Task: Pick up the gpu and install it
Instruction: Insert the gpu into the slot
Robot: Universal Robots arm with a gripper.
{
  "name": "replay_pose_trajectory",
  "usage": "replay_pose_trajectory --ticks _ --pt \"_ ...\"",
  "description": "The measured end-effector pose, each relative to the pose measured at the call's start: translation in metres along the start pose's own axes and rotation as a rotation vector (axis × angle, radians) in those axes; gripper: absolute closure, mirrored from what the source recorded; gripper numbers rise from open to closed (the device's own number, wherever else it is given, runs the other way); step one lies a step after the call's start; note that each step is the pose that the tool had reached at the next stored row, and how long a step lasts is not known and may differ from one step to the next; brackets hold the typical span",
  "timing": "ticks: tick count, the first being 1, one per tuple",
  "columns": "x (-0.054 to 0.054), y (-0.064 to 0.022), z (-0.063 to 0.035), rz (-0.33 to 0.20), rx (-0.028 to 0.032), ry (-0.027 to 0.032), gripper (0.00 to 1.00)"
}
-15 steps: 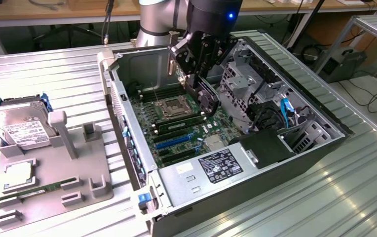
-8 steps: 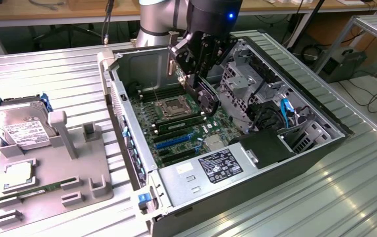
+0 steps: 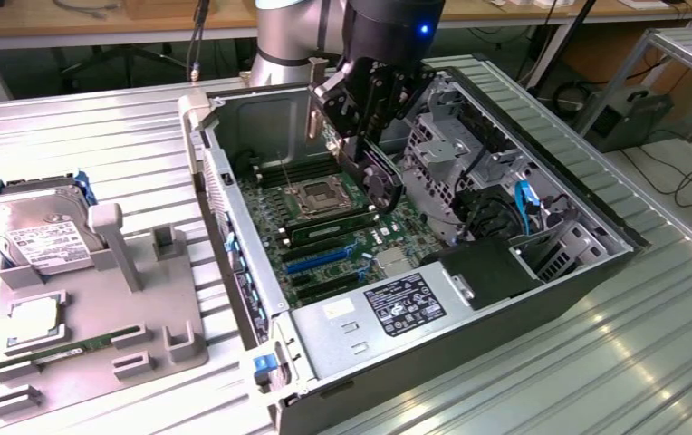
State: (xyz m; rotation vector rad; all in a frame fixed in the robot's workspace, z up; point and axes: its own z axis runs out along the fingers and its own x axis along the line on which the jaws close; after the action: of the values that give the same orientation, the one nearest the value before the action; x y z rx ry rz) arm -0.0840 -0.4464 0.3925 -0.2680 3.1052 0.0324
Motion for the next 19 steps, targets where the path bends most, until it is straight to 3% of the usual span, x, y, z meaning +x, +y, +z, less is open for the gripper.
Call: replay_pose_trajectory --ticks 19 --pt "-0.0006 -0.0001 0.0002 -0.082 -0.0021 0.0015 0.74"
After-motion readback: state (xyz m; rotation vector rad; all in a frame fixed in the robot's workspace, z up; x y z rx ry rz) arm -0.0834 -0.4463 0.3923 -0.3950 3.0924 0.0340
